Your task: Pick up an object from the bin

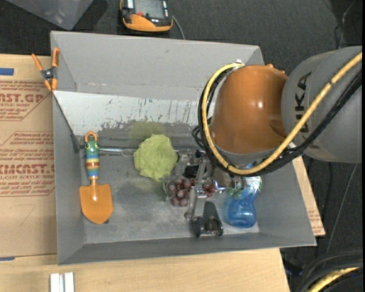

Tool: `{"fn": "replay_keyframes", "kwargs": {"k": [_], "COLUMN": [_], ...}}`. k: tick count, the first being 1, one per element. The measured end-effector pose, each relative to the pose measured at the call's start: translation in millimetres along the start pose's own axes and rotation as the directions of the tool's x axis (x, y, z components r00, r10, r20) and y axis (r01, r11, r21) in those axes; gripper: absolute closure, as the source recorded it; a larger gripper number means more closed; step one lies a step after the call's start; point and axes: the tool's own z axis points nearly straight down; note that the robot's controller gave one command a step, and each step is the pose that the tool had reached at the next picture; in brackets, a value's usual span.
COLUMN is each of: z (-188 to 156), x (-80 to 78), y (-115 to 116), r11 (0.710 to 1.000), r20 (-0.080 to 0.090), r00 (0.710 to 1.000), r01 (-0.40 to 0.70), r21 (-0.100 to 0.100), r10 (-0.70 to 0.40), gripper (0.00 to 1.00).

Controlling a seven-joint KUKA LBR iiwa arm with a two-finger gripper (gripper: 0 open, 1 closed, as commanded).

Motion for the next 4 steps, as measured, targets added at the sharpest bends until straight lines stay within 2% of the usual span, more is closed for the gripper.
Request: {"fn": "replay_keyframes", "kwargs": {"k": [1,2,3,4], "z": [0.0,8.9,-1.5,14.3], "x": [0.0,-10.8,-10.8,-0.2], "y": [0.0,-36.4,-26.8,-23.2], "r11": [1.0,0.999,1.0,0.971], "r20": [0.0,0.0,0.004,0.001], "r00": [1.0,0.999,1.0,0.971], "r01": [0.0,-0.038,-0.022,0.24], "r21": [0.0,0.0,-0.001,0.0], "r10": [0.0,0.038,0.022,-0.24], "gripper": [0.0,0.0,0.0,0.0]}}
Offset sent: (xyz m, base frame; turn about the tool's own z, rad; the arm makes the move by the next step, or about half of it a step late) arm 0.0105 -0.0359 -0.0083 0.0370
